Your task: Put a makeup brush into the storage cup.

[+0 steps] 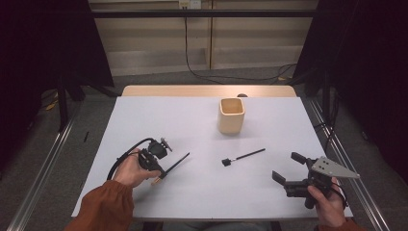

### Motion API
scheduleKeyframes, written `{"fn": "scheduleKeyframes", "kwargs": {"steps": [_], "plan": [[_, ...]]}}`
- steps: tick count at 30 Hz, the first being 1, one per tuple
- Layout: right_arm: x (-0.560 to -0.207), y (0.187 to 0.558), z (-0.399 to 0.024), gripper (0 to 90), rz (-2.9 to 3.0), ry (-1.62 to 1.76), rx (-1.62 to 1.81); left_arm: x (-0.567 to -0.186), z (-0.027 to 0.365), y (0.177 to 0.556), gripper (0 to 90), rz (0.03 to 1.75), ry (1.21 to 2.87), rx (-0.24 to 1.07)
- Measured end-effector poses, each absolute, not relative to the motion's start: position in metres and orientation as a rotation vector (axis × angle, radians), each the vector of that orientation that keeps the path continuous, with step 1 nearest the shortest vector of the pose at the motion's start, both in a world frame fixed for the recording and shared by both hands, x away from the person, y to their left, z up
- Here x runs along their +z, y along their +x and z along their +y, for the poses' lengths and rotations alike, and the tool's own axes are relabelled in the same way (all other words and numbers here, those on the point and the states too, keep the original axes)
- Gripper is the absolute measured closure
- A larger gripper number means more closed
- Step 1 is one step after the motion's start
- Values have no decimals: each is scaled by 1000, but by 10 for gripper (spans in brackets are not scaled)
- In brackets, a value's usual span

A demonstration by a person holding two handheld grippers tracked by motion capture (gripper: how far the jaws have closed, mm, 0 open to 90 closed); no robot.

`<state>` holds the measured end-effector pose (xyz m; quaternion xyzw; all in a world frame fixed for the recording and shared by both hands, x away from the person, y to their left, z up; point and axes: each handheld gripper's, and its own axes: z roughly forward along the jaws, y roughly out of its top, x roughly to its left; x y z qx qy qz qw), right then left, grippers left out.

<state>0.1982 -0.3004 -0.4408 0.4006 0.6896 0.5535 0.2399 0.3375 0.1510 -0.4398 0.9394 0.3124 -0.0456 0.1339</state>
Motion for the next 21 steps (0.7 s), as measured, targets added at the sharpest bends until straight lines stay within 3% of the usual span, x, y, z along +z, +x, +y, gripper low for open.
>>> {"fn": "scheduleKeyframes", "kwargs": {"steps": [21], "plan": [[-440,197,-301,0,1888,1088,1524,-422,171,329,845,916,2460,-64]]}}
